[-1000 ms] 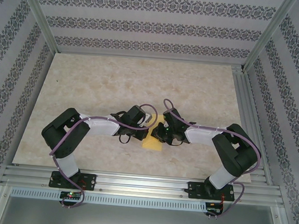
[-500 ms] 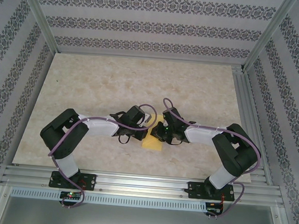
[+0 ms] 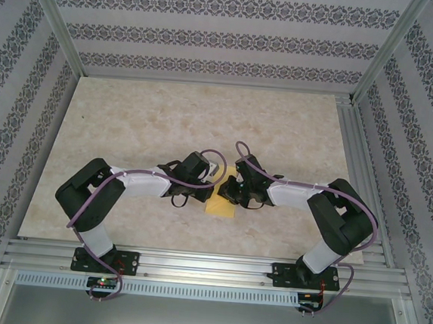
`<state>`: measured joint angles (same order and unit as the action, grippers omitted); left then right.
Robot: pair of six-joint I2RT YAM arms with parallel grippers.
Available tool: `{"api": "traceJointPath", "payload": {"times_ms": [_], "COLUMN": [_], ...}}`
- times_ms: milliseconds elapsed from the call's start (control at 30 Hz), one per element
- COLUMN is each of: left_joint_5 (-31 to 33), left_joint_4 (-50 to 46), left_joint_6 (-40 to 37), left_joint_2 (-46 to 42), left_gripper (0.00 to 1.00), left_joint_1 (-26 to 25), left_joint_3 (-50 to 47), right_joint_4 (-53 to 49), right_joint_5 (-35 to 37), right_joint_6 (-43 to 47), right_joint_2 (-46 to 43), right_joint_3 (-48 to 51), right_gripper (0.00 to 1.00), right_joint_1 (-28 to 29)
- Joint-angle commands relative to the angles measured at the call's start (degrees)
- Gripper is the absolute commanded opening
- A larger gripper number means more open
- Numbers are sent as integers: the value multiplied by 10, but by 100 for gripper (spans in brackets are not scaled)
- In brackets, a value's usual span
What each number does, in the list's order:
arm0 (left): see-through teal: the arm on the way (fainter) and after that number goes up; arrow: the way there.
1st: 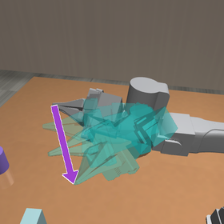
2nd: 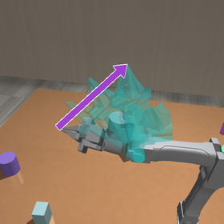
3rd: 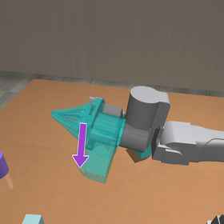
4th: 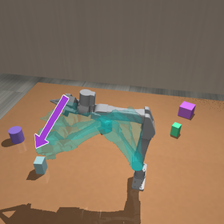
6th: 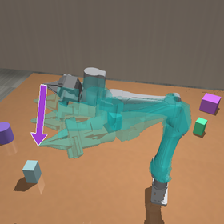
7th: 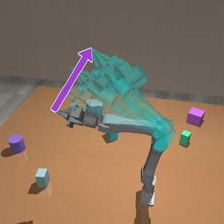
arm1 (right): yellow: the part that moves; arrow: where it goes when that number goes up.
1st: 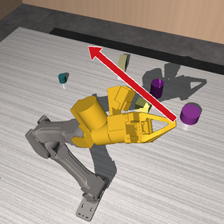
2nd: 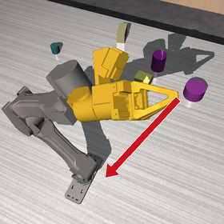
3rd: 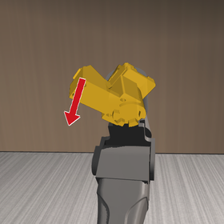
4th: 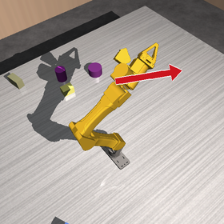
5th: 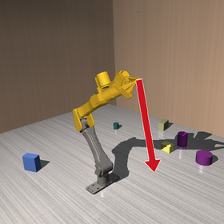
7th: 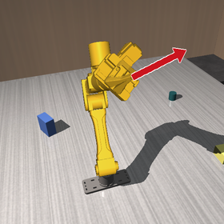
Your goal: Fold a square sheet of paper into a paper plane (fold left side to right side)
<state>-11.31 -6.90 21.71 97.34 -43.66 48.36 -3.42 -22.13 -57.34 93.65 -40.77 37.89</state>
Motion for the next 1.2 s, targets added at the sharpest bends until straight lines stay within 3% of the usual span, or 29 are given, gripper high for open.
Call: {"api": "traceJointPath", "payload": {"times_ms": [0, 833, 1167], "left_joint_5": [-1, 11, 23], "left_joint_4": [4, -6, -57], "left_joint_6": [10, 16, 40], "left_joint_2": [10, 0, -113], "left_gripper": [5, 7, 25], "left_joint_1": [-6, -6, 2], "left_joint_3": [-6, -2, -5], "right_joint_4": [-11, -23, -24], "right_joint_5": [4, 11, 14], "right_joint_6": [9, 7, 2], "right_joint_2": [9, 30, 38], "right_joint_3": [-13, 4, 19], "right_gripper": [13, 13, 13], "right_joint_1": [7, 9, 10]}}
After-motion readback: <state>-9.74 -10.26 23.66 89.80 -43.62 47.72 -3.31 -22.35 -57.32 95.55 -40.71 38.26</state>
